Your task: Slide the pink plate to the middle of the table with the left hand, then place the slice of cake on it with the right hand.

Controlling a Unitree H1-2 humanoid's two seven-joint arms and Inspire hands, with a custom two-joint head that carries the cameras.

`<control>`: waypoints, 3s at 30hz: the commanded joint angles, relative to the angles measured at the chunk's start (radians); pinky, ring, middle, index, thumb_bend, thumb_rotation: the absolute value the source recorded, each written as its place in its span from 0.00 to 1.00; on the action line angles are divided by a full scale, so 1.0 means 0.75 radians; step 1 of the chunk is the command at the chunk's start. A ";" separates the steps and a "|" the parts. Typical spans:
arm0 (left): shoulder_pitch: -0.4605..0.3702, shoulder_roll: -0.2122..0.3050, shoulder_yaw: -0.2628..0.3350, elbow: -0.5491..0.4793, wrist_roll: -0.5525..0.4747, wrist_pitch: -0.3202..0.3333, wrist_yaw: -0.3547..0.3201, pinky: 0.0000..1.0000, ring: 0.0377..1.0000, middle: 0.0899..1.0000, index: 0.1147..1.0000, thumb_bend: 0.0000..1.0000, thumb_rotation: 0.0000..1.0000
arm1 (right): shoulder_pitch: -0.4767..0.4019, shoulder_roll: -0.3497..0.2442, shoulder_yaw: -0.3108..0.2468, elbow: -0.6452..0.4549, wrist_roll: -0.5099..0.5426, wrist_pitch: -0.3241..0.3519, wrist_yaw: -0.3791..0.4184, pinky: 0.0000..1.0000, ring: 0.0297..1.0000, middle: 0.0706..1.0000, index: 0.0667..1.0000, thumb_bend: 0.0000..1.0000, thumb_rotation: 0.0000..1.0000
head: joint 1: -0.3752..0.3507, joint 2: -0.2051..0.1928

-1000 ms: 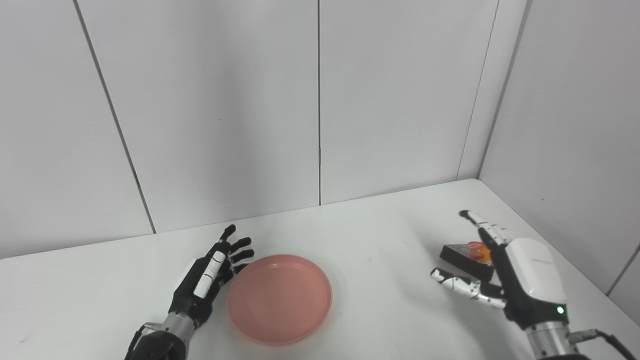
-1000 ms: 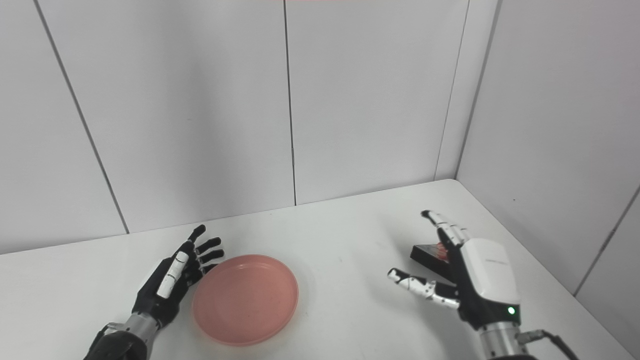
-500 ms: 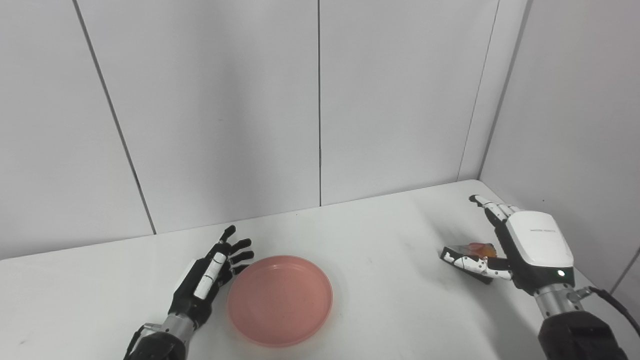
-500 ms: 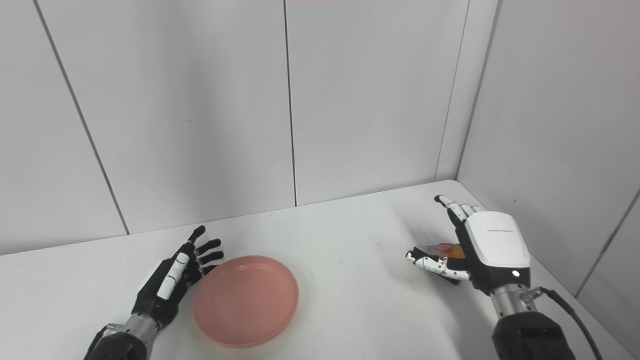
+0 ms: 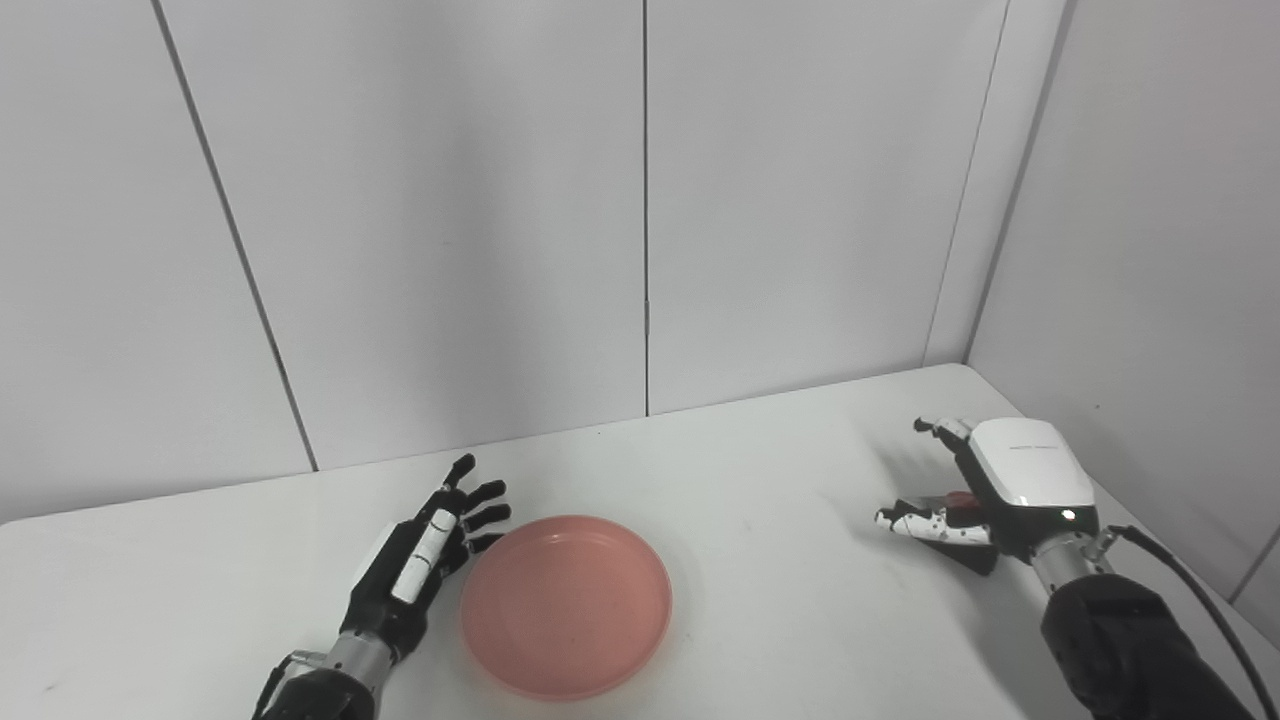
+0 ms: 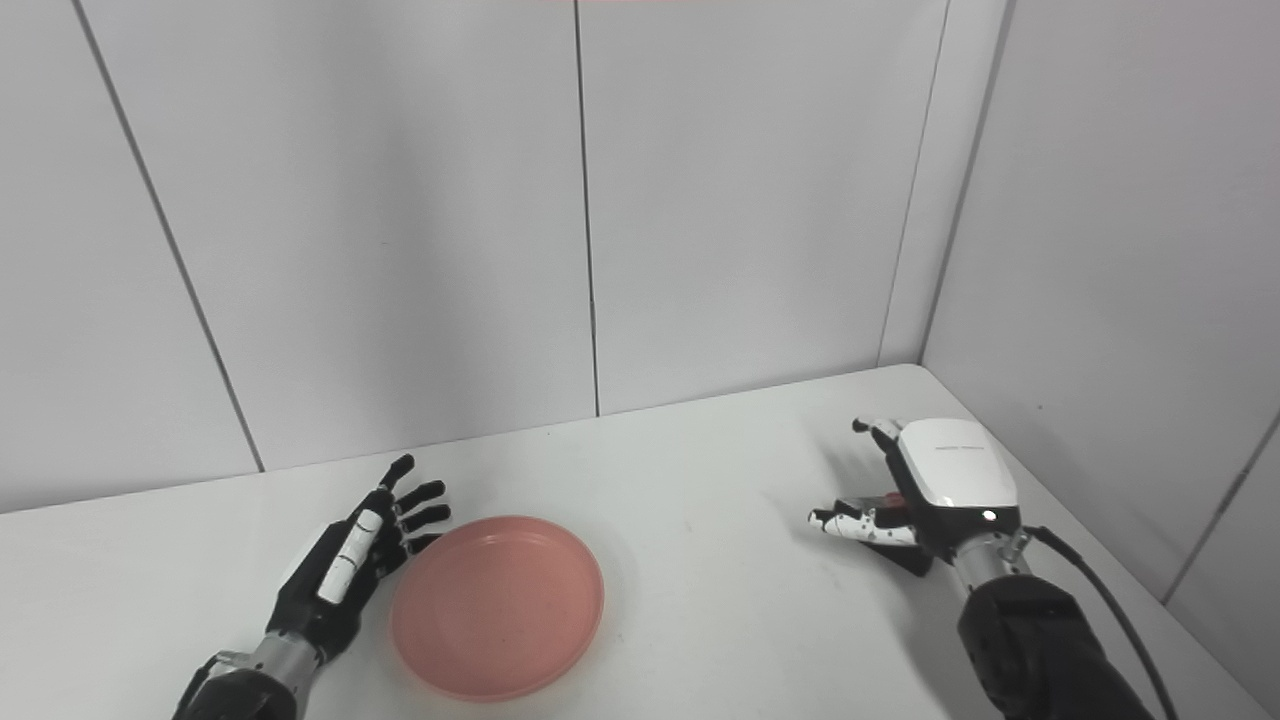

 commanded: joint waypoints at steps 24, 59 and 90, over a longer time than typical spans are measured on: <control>0.160 0.027 -0.013 -0.136 0.005 0.110 0.011 0.72 0.82 0.84 0.97 0.83 0.81 | -0.187 -0.089 0.173 0.606 0.203 -0.065 -0.226 0.60 0.66 0.69 0.69 0.81 0.72 | 0.020 0.029; 0.224 -0.027 -0.066 -0.296 0.041 0.184 0.070 0.75 0.82 0.84 0.98 0.81 0.83 | -0.192 -0.154 0.222 0.072 0.335 -0.310 -0.266 0.10 0.12 0.15 0.19 0.63 0.49 | 0.297 0.078; 0.262 -0.164 -0.140 -0.387 0.132 0.239 0.243 0.77 0.82 0.83 0.99 0.78 0.84 | -0.561 0.300 0.476 0.050 0.193 -0.665 -0.061 0.12 0.14 0.18 0.24 0.61 0.40 | 0.679 0.073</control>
